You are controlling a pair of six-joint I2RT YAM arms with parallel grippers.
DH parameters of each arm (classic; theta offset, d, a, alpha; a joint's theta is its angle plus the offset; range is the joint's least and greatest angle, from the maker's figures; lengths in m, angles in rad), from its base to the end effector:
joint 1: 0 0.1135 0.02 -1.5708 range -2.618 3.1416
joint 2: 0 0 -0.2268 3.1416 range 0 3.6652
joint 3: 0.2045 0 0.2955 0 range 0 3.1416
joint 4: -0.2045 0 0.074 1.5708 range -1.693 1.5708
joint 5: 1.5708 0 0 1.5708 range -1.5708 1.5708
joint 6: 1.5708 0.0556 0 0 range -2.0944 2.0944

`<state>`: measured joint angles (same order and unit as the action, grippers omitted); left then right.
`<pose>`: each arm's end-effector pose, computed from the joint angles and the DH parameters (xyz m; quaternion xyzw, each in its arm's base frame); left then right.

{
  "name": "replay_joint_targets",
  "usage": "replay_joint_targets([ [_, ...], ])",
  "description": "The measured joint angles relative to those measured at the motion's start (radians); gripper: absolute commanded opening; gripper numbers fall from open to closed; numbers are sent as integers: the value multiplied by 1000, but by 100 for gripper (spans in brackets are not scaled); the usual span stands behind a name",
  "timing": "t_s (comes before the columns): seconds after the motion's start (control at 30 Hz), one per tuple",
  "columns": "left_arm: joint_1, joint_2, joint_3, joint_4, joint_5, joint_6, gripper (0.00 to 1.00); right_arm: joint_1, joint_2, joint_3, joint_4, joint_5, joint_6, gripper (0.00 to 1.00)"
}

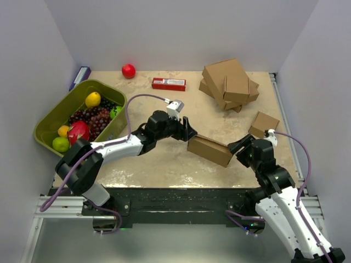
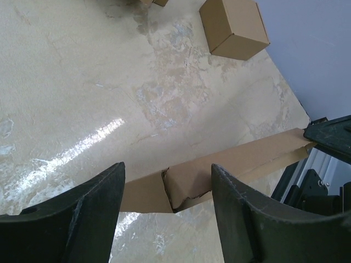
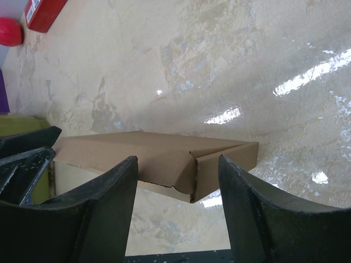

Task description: Fold the paper box

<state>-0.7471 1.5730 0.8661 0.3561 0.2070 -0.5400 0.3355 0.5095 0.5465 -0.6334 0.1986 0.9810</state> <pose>0.2858 -0.2802 0.1539 0.1431 0.8048 -0.4096 0.4050 0.2069 0.0605 0.2226 0.3229 0.8192 0.2157 0.4221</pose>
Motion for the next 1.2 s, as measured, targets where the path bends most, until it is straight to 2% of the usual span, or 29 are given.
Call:
replay_joint_targets([
  [0.27, 0, 3, -40, 50, 4, 1, 66, 0, -32, -40, 0, 20, 18, 61],
  [0.43, 0, 5, -67, 97, 10, 0, 61, 0, -35, -52, 11, 20, 27, 59],
  [0.77, -3, 13, -127, 201, 26, -18, 52, 0, -81, -82, 21, 19, 51, 44],
  [0.87, -7, 13, -140, 224, 25, -20, 46, 0, -96, -91, 22, 16, 59, 40],
  [1.07, -13, 15, -148, 250, 25, -26, 39, 0, -105, -95, 22, 12, 66, 41],
  [1.2, -13, 15, -151, 255, 25, -25, 38, 0, -101, -78, -6, 13, 64, 46],
])
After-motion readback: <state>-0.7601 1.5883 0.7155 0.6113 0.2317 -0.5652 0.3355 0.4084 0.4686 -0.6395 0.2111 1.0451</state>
